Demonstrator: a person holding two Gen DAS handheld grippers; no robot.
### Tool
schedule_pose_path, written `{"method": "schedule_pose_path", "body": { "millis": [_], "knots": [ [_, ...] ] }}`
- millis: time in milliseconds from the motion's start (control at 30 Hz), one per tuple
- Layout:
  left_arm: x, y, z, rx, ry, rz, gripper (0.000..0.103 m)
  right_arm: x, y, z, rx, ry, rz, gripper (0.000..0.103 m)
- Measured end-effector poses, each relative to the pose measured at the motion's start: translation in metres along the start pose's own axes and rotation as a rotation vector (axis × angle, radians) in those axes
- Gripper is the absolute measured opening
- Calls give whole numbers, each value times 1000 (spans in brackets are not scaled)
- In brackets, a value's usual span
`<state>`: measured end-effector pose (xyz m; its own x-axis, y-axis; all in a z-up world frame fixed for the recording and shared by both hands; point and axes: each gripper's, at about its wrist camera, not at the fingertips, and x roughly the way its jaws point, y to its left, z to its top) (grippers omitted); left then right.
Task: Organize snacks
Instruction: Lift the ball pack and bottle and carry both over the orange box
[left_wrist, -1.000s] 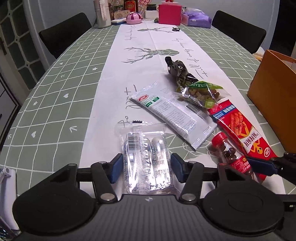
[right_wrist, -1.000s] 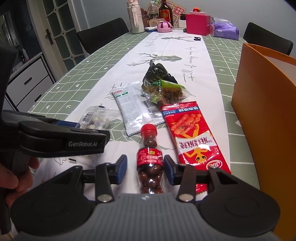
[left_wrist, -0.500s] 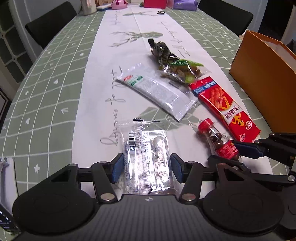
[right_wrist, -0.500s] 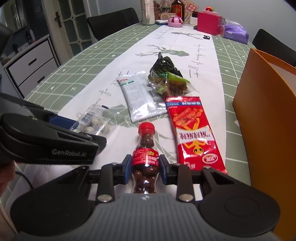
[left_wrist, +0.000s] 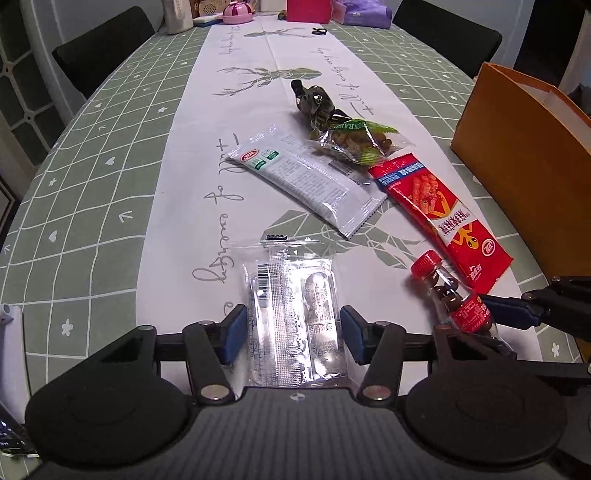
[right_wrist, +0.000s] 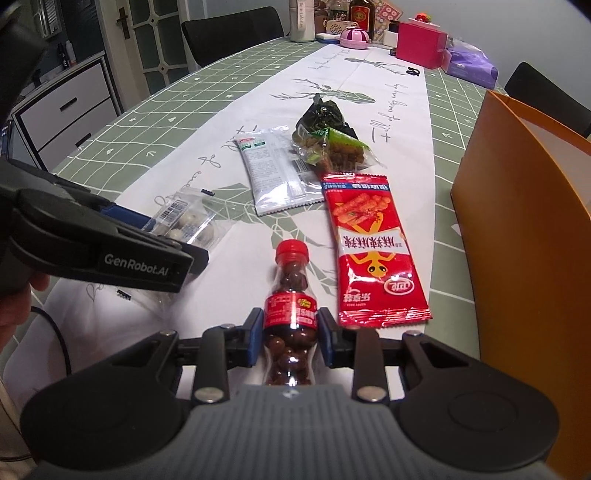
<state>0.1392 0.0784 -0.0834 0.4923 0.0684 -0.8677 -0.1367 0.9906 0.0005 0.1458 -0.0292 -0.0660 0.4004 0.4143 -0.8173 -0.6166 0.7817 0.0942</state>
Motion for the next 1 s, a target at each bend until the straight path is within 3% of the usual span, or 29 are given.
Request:
{"method": "schedule_pose_path", "body": {
  "millis": [400,1000],
  "knots": [
    [-20,-18,-8,80,-2,-33,59,-14,3,-5,-99,38,-2,29],
    [-68,-52,1,379,36,-40,59,-70,-4,3,-305,75,-2,29]
  ]
}}
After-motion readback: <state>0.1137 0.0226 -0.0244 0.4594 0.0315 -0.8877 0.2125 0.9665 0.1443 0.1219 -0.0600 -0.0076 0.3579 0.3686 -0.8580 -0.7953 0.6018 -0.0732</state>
